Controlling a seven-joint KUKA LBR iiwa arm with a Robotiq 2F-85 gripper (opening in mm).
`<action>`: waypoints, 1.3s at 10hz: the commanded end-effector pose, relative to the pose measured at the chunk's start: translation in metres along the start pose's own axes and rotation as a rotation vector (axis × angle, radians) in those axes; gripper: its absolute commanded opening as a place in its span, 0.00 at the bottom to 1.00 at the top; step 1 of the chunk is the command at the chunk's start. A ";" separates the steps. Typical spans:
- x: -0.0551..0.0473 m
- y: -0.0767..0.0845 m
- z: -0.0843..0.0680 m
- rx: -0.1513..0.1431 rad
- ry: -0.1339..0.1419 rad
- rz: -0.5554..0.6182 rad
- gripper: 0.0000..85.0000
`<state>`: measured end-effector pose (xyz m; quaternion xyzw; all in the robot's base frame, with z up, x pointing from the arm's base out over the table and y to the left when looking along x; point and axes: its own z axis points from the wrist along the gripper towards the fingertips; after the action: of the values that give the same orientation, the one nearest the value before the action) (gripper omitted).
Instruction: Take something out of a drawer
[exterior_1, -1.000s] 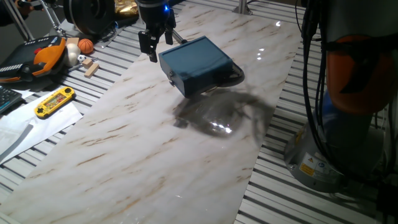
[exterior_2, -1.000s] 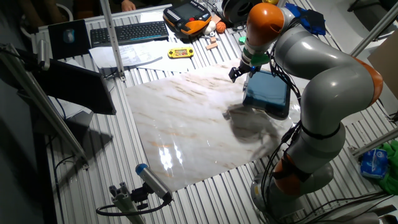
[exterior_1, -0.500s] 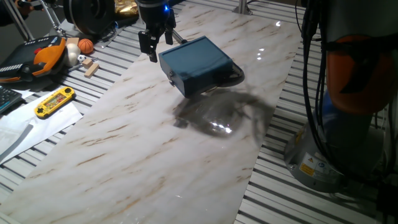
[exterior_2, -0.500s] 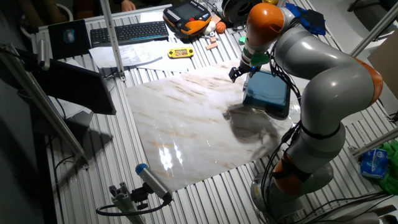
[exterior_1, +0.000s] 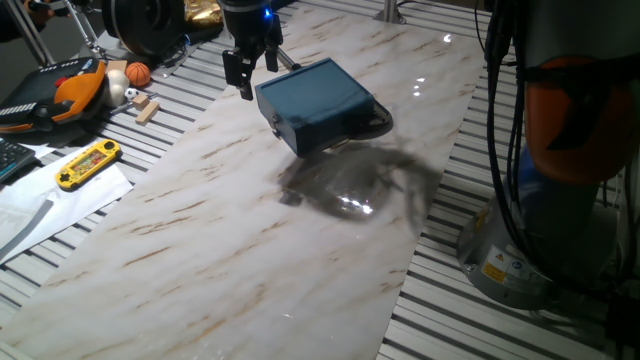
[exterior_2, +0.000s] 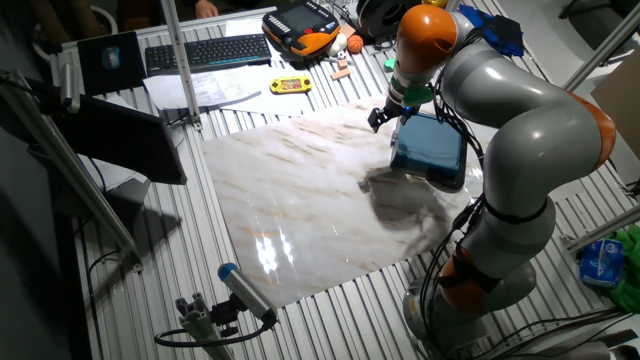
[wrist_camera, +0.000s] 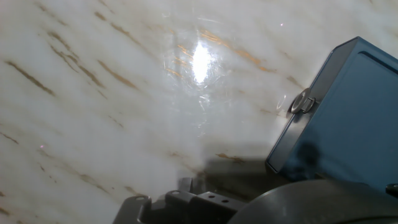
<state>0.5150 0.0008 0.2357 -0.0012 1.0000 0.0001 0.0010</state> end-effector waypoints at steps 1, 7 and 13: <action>0.000 0.000 0.000 0.000 0.000 0.000 0.00; 0.000 0.001 -0.003 0.036 0.066 0.012 0.00; -0.001 0.001 -0.002 0.038 0.066 0.023 0.00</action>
<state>0.5160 0.0017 0.2377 0.0110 0.9993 -0.0177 -0.0323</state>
